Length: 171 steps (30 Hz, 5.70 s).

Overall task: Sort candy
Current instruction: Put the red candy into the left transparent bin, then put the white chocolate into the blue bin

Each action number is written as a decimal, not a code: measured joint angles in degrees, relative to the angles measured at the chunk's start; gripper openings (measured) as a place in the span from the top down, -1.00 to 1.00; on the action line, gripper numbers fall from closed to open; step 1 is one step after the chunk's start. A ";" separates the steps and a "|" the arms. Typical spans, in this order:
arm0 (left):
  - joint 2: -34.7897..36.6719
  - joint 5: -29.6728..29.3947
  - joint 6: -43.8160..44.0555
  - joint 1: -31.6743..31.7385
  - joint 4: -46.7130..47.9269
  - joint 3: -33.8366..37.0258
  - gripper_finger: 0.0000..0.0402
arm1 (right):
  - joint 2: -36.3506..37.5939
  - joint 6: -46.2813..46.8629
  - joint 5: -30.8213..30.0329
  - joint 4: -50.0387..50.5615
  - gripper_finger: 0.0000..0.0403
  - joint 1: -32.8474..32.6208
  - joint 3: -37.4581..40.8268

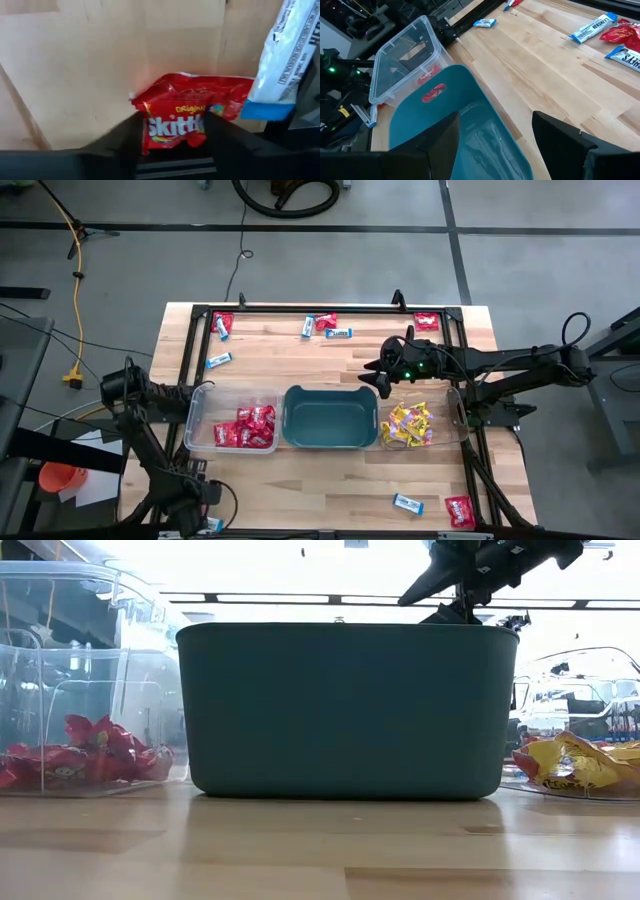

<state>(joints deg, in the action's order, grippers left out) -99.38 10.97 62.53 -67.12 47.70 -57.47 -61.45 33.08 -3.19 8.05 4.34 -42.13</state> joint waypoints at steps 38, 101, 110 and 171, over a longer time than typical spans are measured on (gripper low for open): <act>40.22 -21.16 -8.95 41.93 17.92 1.09 0.64 | 0.00 1.46 -1.13 0.03 -0.21 0.00 0.00; 34.04 -17.01 -40.29 100.36 -15.45 -7.00 -0.10 | -50.10 -7.58 -11.77 36.70 0.31 57.81 -27.87; 40.79 -17.04 -41.92 104.08 -21.43 -7.00 -0.10 | -38.48 -10.93 -6.31 37.46 0.90 51.98 -27.45; 45.88 -9.05 -46.30 102.21 -21.45 -7.00 -0.10 | -62.60 -37.35 5.81 54.93 -0.21 -2.09 -80.34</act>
<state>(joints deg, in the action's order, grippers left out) -53.50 1.92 16.23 35.09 26.25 -64.47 -124.05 -4.27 2.63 62.98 2.25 -122.47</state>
